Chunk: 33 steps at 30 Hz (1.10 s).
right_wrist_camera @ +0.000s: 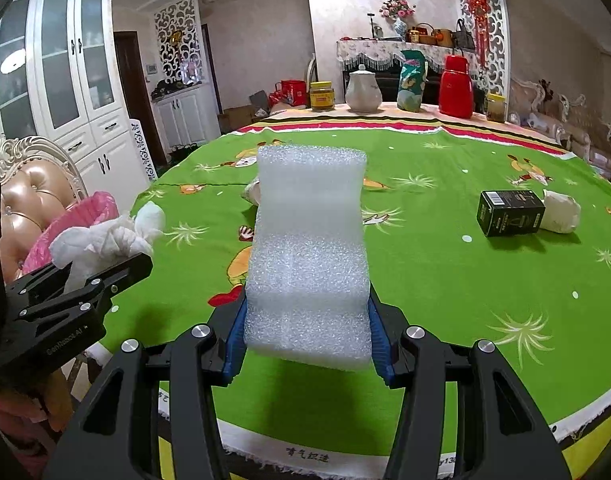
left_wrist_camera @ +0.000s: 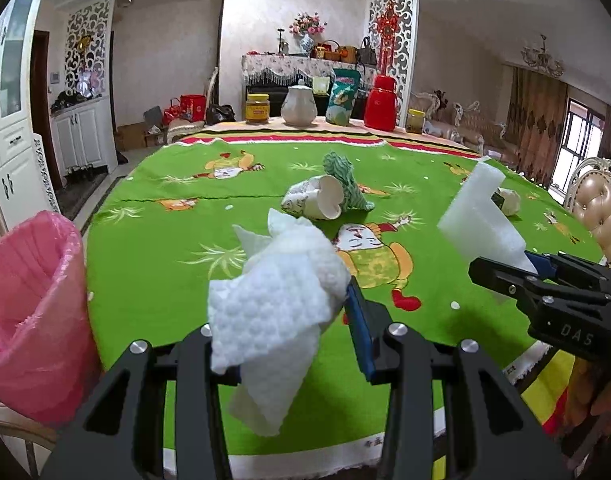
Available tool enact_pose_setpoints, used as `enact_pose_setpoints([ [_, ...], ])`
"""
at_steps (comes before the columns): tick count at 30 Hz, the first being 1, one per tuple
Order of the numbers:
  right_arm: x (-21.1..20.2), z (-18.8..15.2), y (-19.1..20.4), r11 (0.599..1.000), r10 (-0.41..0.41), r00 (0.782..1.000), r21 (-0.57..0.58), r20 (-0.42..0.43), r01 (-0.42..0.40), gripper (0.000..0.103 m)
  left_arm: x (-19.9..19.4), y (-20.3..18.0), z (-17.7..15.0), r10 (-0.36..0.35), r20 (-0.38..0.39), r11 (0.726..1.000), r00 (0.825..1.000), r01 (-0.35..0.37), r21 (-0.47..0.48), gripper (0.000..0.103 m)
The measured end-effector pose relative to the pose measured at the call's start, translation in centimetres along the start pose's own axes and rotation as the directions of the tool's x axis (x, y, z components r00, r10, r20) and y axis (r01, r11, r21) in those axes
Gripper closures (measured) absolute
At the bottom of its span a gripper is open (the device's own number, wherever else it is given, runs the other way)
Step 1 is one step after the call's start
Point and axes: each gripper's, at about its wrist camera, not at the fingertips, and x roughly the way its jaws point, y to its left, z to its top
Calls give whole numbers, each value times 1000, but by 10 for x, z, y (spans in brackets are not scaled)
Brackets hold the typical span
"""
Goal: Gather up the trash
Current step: 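Carry the foam sheet and tissue over the pink bin with both tools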
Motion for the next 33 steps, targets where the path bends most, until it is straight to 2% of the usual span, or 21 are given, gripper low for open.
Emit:
enact_pose_setpoints([
  [11, 7, 0, 45, 994, 71, 997, -79, -17, -73, 54, -31, 37, -2, 81, 53, 997, 995, -80, -20, 63],
  [20, 17, 2, 102, 970, 144, 988, -192, -49, -151, 54, -64, 85, -5, 167, 95, 985, 981, -162, -61, 63],
  [26, 26, 10, 140, 943, 192, 979, -265, -66, -203, 54, -86, 121, -4, 232, 115, 969, 966, -220, -109, 62],
  [33, 37, 26, 197, 897, 269, 960, -343, -78, -279, 54, -104, 175, -5, 325, 101, 937, 940, -305, -171, 62],
])
